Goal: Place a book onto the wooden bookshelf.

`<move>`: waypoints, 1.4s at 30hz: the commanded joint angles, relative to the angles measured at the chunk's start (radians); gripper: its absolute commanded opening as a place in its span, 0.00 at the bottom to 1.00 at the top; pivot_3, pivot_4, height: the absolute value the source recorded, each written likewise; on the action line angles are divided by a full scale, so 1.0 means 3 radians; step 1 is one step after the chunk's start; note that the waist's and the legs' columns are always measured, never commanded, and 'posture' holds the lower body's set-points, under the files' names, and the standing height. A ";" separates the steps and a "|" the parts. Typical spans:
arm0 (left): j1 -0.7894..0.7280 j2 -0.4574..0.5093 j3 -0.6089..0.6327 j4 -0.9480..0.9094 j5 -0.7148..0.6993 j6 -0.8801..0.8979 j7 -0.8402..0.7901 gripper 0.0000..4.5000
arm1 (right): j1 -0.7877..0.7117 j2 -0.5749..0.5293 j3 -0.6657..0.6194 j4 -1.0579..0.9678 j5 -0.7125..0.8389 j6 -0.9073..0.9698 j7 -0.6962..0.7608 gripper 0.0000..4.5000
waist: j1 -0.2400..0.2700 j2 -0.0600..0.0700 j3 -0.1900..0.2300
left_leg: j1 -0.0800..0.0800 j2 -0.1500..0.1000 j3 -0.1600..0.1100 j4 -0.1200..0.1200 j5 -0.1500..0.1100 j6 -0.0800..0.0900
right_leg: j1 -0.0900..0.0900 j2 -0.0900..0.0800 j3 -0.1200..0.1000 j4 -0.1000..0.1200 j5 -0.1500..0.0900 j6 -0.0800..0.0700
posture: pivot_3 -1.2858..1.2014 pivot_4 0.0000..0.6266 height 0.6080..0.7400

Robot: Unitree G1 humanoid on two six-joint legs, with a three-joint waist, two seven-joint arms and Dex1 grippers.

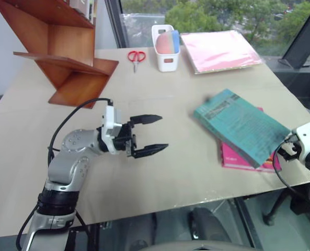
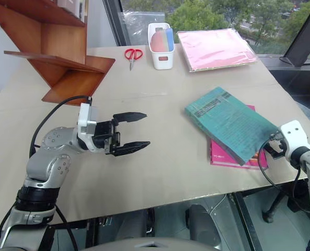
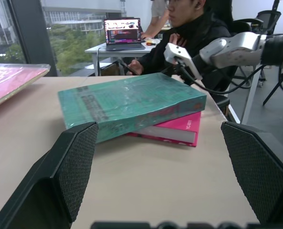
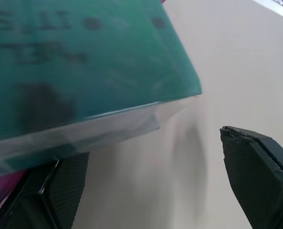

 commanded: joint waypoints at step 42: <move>0.0358 0.0202 0.0346 -0.0271 -0.0106 0.0047 0.0214 1.00 | -0.0769 0.1573 0.0739 0.0322 -0.0084 -0.0359 -0.0312 0.97 | -0.0166 -0.0027 0.0002 | 0.0044 0.0042 0.0010 -0.0074 -0.0002 -0.0005 | 0.0013 0.0045 0.0020 -0.0047 0.0008 -0.0030 | 0.52 0.24 1.00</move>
